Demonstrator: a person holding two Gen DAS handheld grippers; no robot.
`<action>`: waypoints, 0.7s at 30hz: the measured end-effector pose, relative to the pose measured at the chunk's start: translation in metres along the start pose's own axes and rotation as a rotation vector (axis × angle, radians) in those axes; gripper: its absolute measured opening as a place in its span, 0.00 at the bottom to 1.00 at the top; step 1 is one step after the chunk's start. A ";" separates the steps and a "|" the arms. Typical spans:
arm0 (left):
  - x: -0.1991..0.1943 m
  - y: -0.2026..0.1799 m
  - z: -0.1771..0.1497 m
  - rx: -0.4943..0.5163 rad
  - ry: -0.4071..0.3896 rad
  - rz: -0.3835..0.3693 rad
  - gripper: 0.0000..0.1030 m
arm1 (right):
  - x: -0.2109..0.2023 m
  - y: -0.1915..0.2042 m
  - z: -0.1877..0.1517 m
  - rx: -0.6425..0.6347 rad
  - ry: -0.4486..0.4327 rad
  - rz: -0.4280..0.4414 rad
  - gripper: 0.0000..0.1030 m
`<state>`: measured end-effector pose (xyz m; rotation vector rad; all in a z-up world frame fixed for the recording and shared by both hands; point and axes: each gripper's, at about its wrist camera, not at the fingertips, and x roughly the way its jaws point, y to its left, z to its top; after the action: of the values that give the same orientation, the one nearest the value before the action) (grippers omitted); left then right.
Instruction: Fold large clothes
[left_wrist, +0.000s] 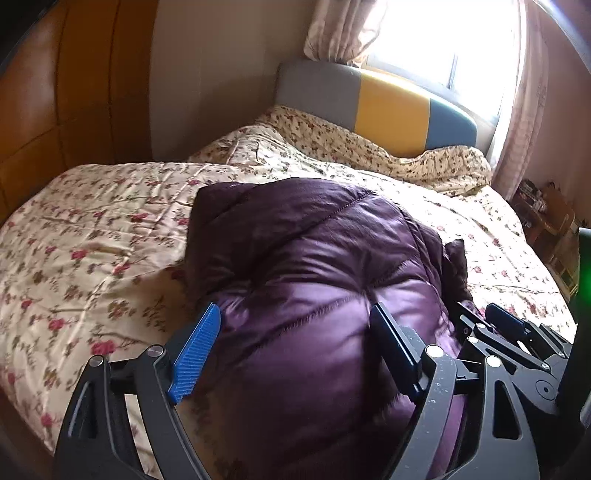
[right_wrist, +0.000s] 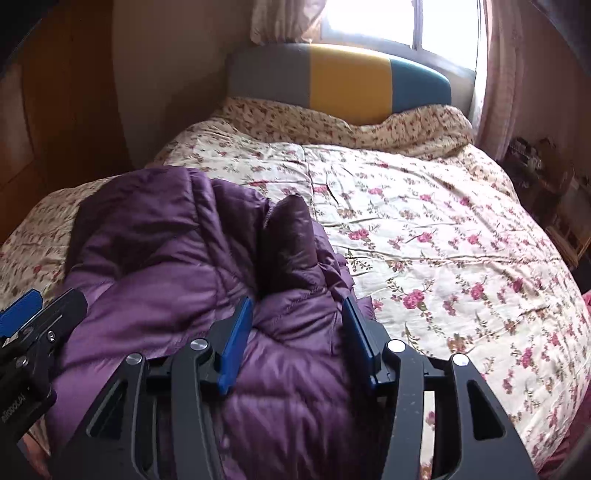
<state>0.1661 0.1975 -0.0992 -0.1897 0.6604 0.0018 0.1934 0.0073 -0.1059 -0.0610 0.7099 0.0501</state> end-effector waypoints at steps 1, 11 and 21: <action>-0.005 0.001 -0.002 -0.007 -0.004 0.005 0.80 | -0.006 0.001 -0.001 -0.008 -0.006 0.004 0.50; -0.040 0.009 -0.017 -0.067 -0.036 0.030 0.85 | -0.046 0.005 -0.017 -0.067 -0.049 0.001 0.61; -0.062 0.011 -0.037 -0.094 -0.046 0.050 0.89 | -0.068 0.004 -0.033 -0.095 -0.044 0.018 0.67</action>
<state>0.0940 0.2060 -0.0919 -0.2631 0.6198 0.0854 0.1201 0.0074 -0.0869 -0.1445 0.6644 0.1020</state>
